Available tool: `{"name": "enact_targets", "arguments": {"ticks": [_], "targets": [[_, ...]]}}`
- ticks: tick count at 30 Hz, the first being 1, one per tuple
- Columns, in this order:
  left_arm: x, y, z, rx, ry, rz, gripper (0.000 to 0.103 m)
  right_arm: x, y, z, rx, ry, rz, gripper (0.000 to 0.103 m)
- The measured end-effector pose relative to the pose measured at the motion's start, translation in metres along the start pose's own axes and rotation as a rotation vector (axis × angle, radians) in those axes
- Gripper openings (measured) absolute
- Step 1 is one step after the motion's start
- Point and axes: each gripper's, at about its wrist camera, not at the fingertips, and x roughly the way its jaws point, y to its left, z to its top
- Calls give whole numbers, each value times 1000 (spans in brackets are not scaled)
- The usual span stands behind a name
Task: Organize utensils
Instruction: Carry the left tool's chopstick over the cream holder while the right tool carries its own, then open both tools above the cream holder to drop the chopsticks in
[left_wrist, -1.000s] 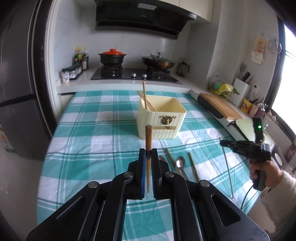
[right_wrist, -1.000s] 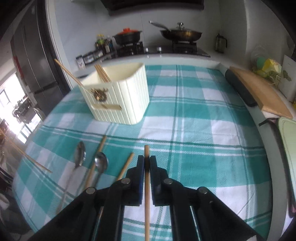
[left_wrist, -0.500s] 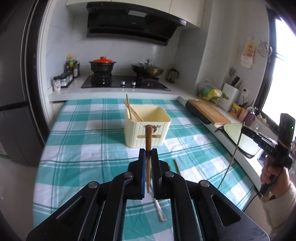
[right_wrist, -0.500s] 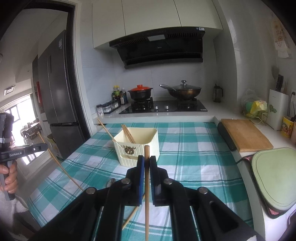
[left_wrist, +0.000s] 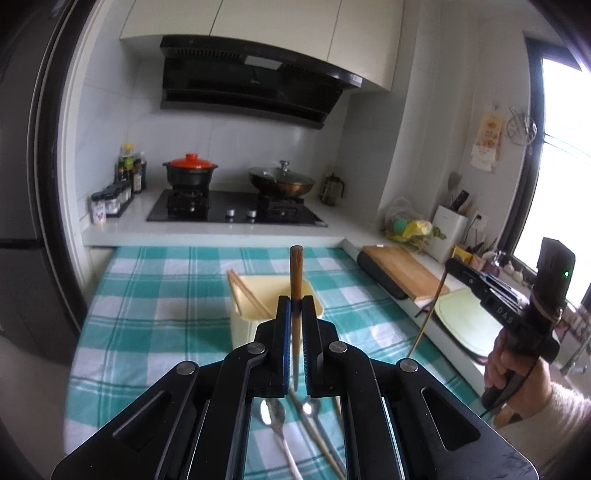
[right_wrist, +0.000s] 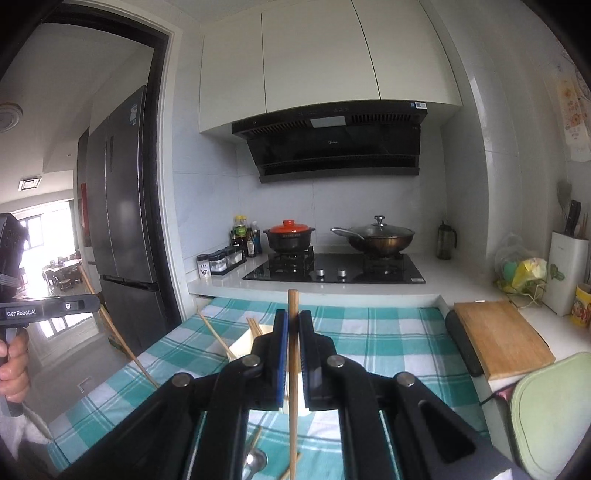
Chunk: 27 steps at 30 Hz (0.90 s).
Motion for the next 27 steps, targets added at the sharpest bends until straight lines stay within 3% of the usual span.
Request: {"name": "enact_targets", "arguments": {"ticks": [6,12,16,20,25,26,27], "targets": [[48,-1,50,22,-92,73,4,69,10,46,-44,-64,-20,6],[115,15,59,-4,-56,132,4,142,7,55,-46,-104,-20,6],[162,31,46,-31,44,153,4,196,5,34,-62,-2,13,6],[203,45,28,-64,163,159,4,245,3,2,-45,189,67,6],[228,52,13,-77,231,170,4,271,3,-30,-37,331,75,7],[228,51,12,-75,231,179,4,272,3,-34,-27,344,69,10],[227,50,12,-75,226,184,8,270,2,-35,-15,346,61,23]]}}
